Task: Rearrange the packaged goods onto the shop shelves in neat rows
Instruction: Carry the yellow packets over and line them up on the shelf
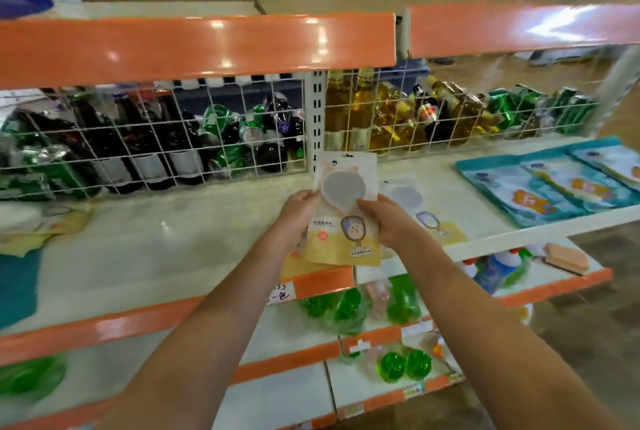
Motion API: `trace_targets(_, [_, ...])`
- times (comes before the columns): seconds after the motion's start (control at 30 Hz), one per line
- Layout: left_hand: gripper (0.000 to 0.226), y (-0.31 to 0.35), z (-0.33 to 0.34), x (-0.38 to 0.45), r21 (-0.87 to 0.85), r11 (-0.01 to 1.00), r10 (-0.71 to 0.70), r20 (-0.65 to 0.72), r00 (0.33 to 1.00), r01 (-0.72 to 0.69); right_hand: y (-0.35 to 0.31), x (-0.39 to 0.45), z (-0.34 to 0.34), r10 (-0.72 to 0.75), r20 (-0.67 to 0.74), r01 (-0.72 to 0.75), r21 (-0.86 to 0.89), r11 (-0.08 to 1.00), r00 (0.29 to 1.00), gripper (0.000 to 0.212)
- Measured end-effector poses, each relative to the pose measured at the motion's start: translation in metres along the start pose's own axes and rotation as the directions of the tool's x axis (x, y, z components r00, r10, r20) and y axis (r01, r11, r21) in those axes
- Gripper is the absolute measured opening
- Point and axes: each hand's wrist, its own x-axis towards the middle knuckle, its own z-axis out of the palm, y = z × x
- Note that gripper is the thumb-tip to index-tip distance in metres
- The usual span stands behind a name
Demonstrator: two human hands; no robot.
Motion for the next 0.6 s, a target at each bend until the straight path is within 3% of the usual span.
trace_targets(0.13, [0.025,0.002,-0.012,0.002,-0.009,0.998,0.064,-0.111,0.992,-0.065,-0.013,0.017,0.012,0.003,0.117,0.012,-0.127,0.992,0.993,0.014])
trace_targets(0.23, [0.030,-0.004,-0.021,0.004,-0.060,0.997,0.031,-0.197,0.980,-0.044,-0.021,0.027,0.014,0.013,0.100,0.007,-0.193,0.981,0.995,0.019])
trace_targets(0.4, [0.015,-0.024,-0.033,0.005,0.038,0.999,-0.009,-0.283,0.959,0.021,-0.016,0.045,0.002,-0.079,0.015,0.079,-0.382,0.921,0.997,0.029])
trace_targets(0.5, [0.016,-0.039,-0.035,0.007,0.107,0.991,-0.045,-0.316,0.948,0.083,-0.013,0.049,-0.001,-0.186,-0.029,0.136,-0.571,0.809,0.982,0.031])
trace_targets(0.6, [0.023,-0.049,-0.037,0.009,0.356,0.930,0.032,-0.321,0.947,0.089,-0.011,0.049,-0.003,-0.259,0.016,0.186,-0.737,0.649,0.966,0.034])
